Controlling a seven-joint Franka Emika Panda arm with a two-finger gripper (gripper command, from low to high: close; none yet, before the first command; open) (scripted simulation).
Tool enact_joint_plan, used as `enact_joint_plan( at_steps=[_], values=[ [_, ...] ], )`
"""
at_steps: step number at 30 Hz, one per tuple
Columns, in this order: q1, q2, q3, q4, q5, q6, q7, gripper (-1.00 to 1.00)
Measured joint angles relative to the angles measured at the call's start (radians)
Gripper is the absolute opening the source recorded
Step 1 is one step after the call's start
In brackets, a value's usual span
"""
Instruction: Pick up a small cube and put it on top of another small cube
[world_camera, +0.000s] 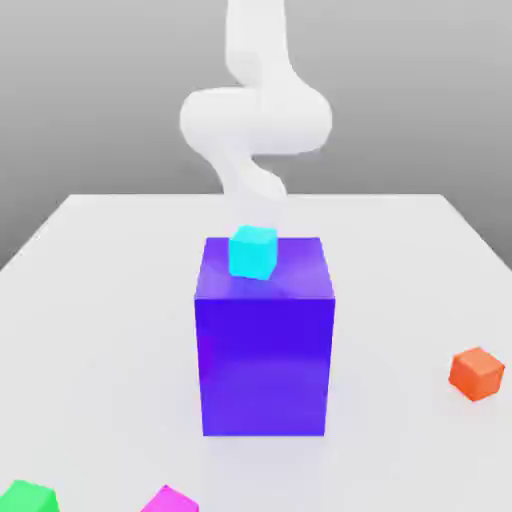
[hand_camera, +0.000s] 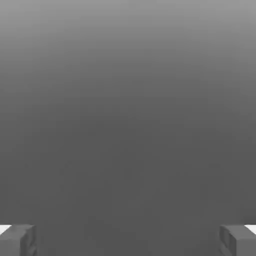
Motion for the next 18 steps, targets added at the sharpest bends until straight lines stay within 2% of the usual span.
enact_joint_plan(
  at_steps=[18],
  values=[
    [-0.088,0.659,-0.015,0.010,-0.002,0.197,0.211,0.00]
  ],
)
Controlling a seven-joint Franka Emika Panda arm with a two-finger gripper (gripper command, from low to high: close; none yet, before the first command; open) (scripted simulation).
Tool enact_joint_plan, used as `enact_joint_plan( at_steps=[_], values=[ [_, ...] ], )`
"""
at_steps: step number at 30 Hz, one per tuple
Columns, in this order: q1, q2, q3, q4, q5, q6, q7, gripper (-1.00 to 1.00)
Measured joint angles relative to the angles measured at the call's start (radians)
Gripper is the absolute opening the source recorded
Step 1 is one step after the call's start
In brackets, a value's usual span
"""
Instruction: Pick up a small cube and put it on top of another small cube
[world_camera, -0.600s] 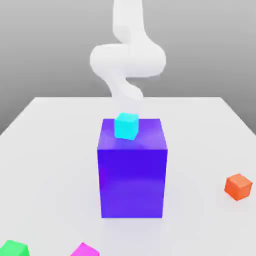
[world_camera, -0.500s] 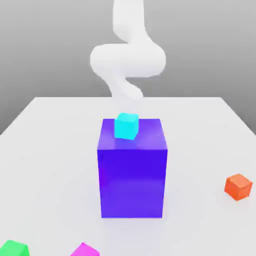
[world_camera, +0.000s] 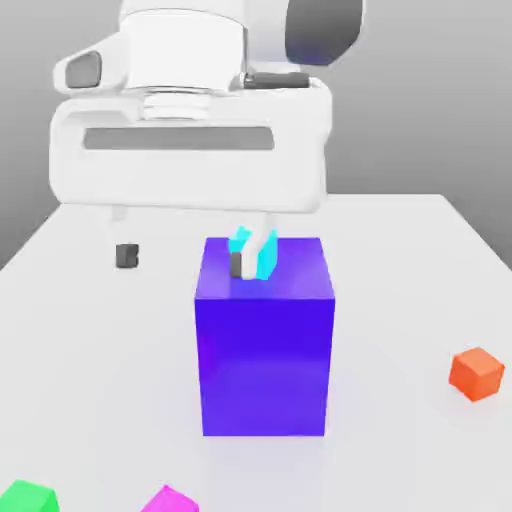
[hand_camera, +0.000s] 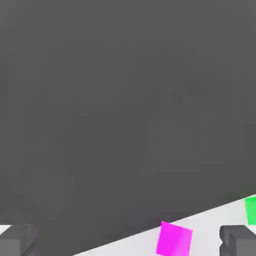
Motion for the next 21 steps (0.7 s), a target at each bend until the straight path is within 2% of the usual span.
enact_joint_plan(
  at_steps=[10,15,16,21],
  values=[
    [-0.026,0.363,-0.025,0.006,0.025,0.107,0.098,0.00],
    [-0.035,0.544,-0.020,0.034,0.041,0.225,0.103,0.00],
    [-0.037,0.569,-0.018,0.040,0.043,0.244,0.102,-1.00],
    [-0.037,0.569,-0.018,0.040,0.042,0.245,0.102,-1.00]
  ],
)
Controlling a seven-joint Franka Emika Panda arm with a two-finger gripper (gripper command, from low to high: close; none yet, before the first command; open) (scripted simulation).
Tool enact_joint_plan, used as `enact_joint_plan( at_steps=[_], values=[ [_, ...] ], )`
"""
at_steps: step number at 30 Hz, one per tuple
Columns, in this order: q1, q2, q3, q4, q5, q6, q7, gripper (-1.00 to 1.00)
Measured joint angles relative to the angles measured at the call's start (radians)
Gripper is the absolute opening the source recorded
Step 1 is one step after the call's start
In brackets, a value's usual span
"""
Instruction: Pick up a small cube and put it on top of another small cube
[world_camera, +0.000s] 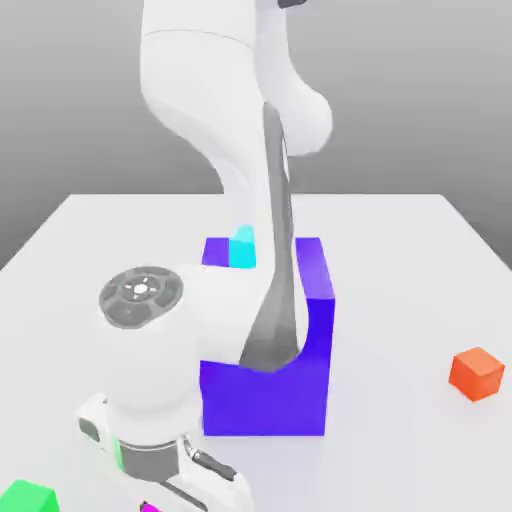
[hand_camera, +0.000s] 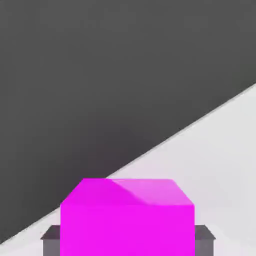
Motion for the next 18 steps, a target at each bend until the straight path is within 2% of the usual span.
enact_joint_plan(
  at_steps=[2,6,11,14,15,18],
  values=[
    [0.000,0.000,0.000,0.000,0.000,0.000,0.001,-1.00],
    [0.005,-0.121,-0.008,-0.026,-0.008,-0.096,0.007,-1.00],
    [-0.106,-0.158,-0.101,0.078,0.039,-0.241,0.022,-1.00],
    [-0.155,-0.076,-0.115,0.124,0.075,-0.208,0.014,-1.00],
    [-0.161,-0.047,-0.112,0.129,0.084,-0.184,0.009,1.00],
    [-0.161,-0.047,-0.112,0.129,0.084,-0.184,0.009,1.00]
  ],
)
